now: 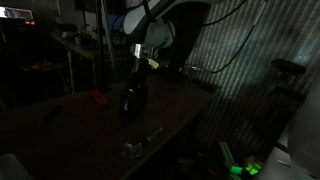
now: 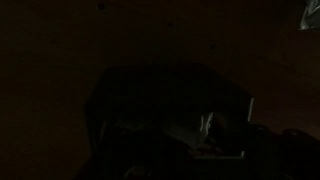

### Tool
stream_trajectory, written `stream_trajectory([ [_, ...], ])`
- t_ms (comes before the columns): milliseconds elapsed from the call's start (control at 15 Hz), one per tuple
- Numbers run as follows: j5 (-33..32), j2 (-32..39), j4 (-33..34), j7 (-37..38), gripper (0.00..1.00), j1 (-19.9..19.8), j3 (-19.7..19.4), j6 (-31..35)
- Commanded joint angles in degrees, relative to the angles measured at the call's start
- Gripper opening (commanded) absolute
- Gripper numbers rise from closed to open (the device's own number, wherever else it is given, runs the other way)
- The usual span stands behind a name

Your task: Put the white towel inside the black object on the right

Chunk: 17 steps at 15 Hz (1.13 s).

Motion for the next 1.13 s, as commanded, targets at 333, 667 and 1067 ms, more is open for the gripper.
stream_trajectory([
  [333, 3.58, -17.36, -12.32, 2.02, 1.00, 2.90, -2.85, 6.18],
  [667, 5.44, -19.40, -12.31, 2.65, 1.00, 4.60, -5.46, 6.22],
  [1067, 6.34, -24.18, -15.51, 3.28, 1.00, 5.35, -6.58, 6.99],
])
